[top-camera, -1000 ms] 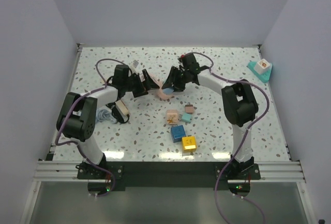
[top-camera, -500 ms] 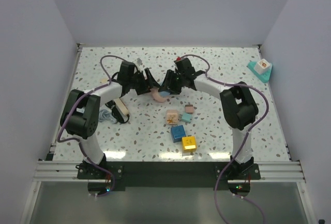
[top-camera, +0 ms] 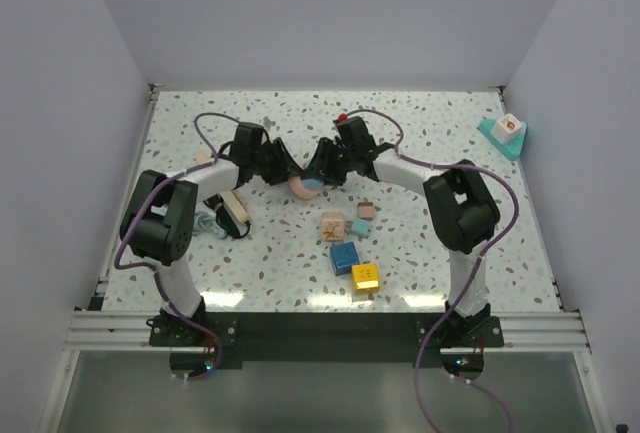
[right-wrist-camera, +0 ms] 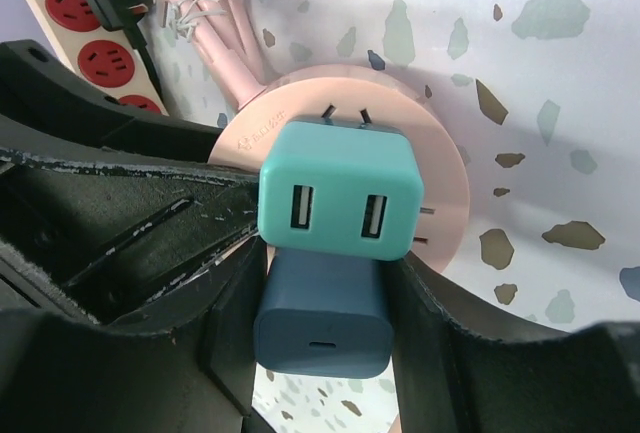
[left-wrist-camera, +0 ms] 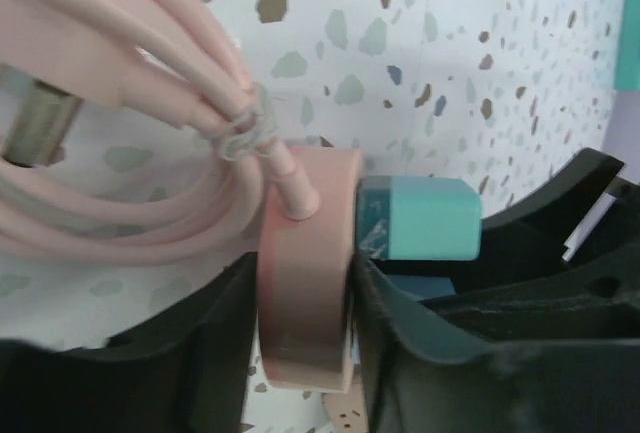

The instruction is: Pull the plug off the socket

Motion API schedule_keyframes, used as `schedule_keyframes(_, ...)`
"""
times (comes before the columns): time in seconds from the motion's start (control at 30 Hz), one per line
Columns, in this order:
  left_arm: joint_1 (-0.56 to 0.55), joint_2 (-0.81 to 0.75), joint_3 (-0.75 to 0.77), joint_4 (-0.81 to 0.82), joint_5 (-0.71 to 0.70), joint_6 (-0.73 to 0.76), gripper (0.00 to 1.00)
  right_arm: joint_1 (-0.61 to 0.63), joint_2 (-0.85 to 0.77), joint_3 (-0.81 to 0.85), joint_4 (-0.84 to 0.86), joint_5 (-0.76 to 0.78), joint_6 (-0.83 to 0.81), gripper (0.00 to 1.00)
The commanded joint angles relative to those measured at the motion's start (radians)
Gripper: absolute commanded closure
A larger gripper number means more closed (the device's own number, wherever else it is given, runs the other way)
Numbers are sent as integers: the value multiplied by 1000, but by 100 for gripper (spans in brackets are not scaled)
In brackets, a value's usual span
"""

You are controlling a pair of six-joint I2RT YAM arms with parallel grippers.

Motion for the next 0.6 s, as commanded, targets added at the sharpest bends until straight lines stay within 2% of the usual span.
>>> schedule_keyframes(0.0, -11, 17, -22, 58, -1, -14, 59, 23, -94, 4, 133, -118, 40, 100)
schedule_keyframes(0.03, -13, 17, -22, 60, -1, -12, 75, 23, -95, 6, 133, -120, 39, 99)
schedule_keyframes(0.07, -13, 16, -22, 60, 1, -11, 82, 23, -95, 11, 130, -121, 37, 95)
schedule_keyframes(0.1, -13, 16, -23, 57, -4, -11, 88, 23, -98, 14, 118, -123, 31, 82)
schedule_keyframes(0.13, -13, 13, -25, 51, -7, -6, 98, 25, -100, 18, 113, -123, 29, 76)
schedule_keyframes(0.17, -13, 13, -28, 48, -11, -3, 100, 23, -100, 21, 102, -117, 19, 67)
schedule_keyframes(0.2, -13, 8, -29, 45, -18, 0, 100, 23, -111, 26, 60, -105, 11, 47)
schedule_keyframes(0.3, -13, -4, -40, 35, -37, 18, 100, 19, -140, 40, -25, -36, -29, 29)
schedule_keyframes(0.33, -13, -7, -43, 35, -42, 27, 100, 14, -146, 43, -48, -20, -38, 20)
schedule_keyframes(0.43, -11, -23, -52, -5, -61, 44, 100, -12, -163, 49, -94, 30, -52, 7)
schedule_keyframes(0.57, -13, -32, -52, -9, -61, 52, 100, -31, -125, 122, -174, 61, -108, 8)
